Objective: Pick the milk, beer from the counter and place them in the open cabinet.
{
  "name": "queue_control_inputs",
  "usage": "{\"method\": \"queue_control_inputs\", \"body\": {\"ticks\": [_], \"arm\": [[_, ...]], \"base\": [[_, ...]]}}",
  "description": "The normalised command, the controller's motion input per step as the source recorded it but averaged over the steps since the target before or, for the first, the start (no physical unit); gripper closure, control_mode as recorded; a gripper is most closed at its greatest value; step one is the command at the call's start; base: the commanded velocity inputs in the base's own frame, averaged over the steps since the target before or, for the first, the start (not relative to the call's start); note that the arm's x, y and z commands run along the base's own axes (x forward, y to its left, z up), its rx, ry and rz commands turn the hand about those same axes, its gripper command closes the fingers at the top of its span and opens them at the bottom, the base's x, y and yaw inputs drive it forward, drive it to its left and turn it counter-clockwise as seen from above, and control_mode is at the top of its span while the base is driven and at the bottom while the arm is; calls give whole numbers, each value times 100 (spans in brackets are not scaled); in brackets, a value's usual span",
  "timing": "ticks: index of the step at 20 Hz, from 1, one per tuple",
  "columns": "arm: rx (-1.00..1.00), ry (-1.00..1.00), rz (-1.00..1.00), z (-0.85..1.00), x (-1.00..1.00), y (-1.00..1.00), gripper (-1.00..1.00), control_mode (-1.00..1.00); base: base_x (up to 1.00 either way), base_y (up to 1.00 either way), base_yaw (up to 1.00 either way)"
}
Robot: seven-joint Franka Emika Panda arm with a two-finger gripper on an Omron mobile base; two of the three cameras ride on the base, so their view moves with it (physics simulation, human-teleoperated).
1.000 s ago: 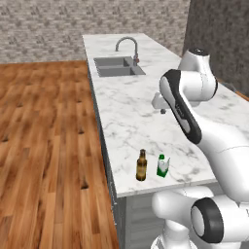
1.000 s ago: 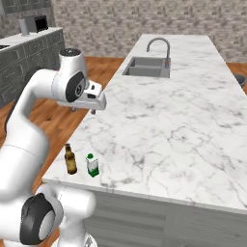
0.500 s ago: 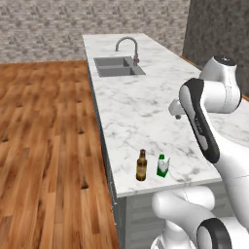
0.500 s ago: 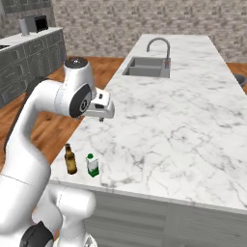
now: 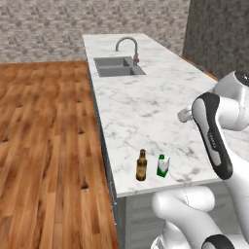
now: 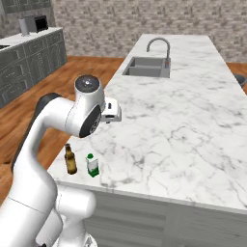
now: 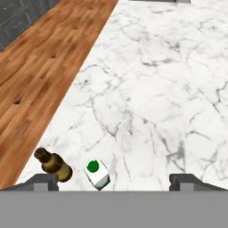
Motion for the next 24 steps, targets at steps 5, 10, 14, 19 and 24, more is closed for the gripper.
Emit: {"method": "queue_control_inputs", "body": {"ticks": [5,10,14,19,24], "arm": [[0,-7,10,-16,6,6,-100,-100],[0,0,5,0,22,19,-100,-100],[0,2,8,1,19,10,-100,-100],[0,4,15,5,25,0,-100,-100],[0,4,19,1,28,0,-100,-100]], "base": [[0,0,0],[0,0,0],[0,0,0],[0,0,0],[0,0,0]]}}
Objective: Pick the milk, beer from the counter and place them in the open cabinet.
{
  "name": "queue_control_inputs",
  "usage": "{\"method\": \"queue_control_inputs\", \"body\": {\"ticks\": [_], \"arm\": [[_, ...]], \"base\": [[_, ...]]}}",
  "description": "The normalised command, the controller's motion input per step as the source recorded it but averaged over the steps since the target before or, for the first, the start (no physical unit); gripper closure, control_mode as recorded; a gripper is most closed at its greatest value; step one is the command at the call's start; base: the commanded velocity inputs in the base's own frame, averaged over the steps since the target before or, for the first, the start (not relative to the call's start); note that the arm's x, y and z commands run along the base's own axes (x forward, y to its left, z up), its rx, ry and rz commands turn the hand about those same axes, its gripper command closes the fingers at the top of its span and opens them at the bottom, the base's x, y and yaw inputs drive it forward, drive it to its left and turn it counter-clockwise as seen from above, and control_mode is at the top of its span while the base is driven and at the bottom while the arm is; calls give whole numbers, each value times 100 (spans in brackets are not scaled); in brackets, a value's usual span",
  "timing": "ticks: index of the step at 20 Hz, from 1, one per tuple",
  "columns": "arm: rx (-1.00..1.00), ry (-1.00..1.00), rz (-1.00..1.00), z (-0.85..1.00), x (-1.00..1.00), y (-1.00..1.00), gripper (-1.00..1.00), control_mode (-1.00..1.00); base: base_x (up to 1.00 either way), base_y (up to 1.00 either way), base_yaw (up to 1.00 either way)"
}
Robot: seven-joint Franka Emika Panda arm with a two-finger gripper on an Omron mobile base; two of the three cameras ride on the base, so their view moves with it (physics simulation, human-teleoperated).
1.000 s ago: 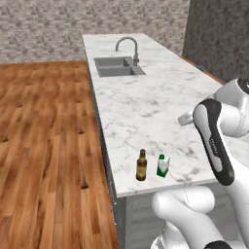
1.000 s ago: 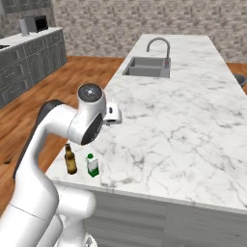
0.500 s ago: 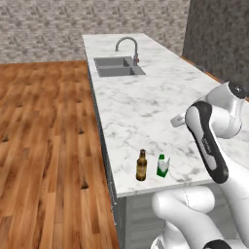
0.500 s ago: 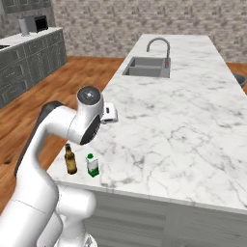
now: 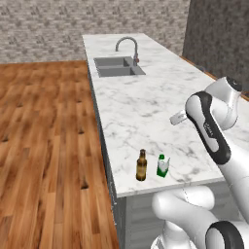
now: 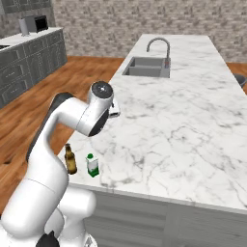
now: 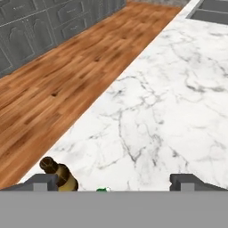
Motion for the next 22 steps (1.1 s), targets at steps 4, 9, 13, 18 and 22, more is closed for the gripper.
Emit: {"method": "queue_control_inputs", "body": {"ticks": [4,9,13,18,22], "arm": [[0,4,17,0,18,1,-100,-100],[-1,-1,5,-10,1,-4,-100,-100],[-2,-10,0,-32,-10,-10,-100,-100],[0,-9,0,-54,-5,-3,-100,-100],[0,-7,0,-65,0,0,-100,-100]], "base": [[0,0,0],[0,0,0],[0,0,0],[0,0,0],[0,0,0]]}}
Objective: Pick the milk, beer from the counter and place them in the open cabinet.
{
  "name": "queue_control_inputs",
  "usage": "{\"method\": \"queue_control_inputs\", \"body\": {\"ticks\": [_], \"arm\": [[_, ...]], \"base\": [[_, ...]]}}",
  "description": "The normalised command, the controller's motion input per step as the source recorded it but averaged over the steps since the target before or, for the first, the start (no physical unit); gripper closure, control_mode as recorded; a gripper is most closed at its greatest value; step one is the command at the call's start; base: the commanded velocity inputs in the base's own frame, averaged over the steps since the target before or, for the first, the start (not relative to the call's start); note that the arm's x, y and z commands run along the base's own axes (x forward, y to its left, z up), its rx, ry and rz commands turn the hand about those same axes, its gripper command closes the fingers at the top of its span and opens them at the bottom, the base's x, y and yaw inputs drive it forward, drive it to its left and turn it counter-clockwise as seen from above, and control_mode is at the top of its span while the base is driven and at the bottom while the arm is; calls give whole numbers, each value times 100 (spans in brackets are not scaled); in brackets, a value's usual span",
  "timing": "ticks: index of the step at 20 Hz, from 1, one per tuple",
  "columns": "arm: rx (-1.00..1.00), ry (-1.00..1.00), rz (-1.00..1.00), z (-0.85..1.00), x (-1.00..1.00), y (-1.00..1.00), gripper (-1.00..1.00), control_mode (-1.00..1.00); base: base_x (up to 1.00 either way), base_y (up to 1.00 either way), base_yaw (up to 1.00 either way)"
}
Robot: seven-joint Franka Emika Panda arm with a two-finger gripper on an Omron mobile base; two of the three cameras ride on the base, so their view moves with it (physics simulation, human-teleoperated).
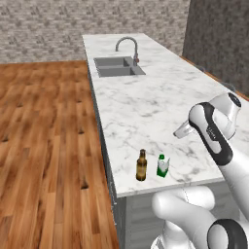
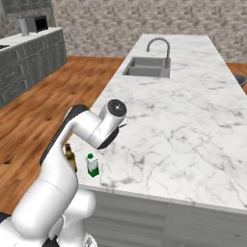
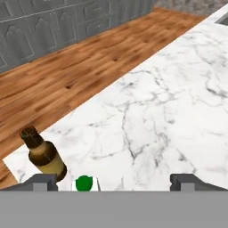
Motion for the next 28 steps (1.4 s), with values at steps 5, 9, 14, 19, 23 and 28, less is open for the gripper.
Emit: {"method": "queue_control_inputs", "body": {"ticks": [5,9,14,19,23,28], "arm": [[1,-3,0,-42,0,0,-100,-100],[6,-3,4,-13,1,0,-100,-100],[11,-2,8,0,0,0,-100,-100],[5,2,10,-1,7,0,-100,-100],[0,10,12,-7,10,0,-100,-100],[-2,4,8,-14,1,0,-100,-100]], "base": [[0,0,0],[0,0,0],[0,0,0],[0,0,0],[0,0,0],[0,0,0]]}}
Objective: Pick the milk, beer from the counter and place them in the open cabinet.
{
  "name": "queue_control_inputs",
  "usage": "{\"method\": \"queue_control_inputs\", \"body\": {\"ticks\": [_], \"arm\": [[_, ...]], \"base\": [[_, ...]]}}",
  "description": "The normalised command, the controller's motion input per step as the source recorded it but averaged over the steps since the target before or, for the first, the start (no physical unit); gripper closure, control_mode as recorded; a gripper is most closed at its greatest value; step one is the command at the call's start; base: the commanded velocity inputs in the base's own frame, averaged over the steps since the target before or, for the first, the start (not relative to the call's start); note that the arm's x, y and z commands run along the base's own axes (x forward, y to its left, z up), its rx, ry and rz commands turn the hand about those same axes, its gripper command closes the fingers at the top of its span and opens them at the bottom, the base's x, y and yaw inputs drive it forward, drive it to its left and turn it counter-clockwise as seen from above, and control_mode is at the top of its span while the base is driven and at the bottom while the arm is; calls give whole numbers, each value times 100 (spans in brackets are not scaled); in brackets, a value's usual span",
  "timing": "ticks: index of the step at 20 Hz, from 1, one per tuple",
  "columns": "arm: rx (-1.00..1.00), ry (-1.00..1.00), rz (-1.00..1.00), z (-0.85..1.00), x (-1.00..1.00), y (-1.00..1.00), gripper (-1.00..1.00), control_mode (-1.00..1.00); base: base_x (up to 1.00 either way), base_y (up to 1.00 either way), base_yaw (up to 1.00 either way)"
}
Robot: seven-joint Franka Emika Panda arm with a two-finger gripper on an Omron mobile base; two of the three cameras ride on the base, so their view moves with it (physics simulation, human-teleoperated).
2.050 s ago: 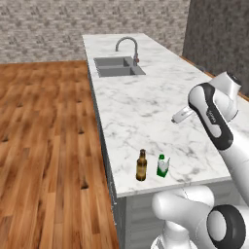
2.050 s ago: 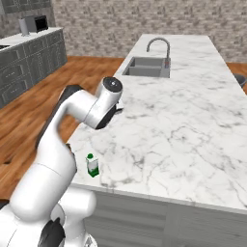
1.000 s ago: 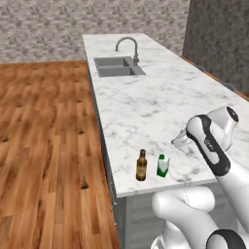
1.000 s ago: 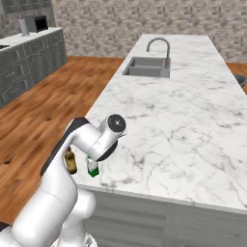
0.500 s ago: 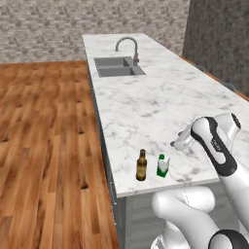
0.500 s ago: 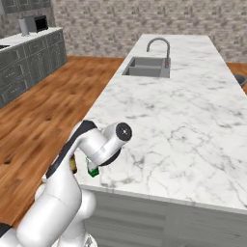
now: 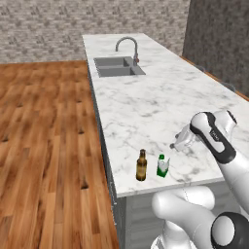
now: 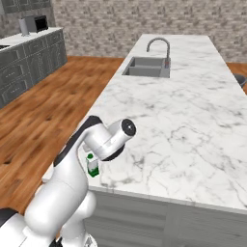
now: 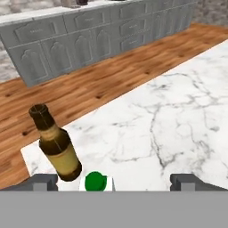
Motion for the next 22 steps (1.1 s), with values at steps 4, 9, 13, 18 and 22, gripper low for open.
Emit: {"method": "queue_control_inputs", "body": {"ticks": [4,9,13,18,22], "arm": [[0,-2,4,-1,0,0,-100,-100],[2,-1,4,-33,0,0,-100,-100],[2,0,4,-68,0,0,-100,-100],[6,0,3,-25,0,0,-100,-100],[15,0,2,-38,0,0,-100,-100]], "base": [[0,0,0],[0,0,0],[0,0,0],[0,0,0],[0,0,0]]}}
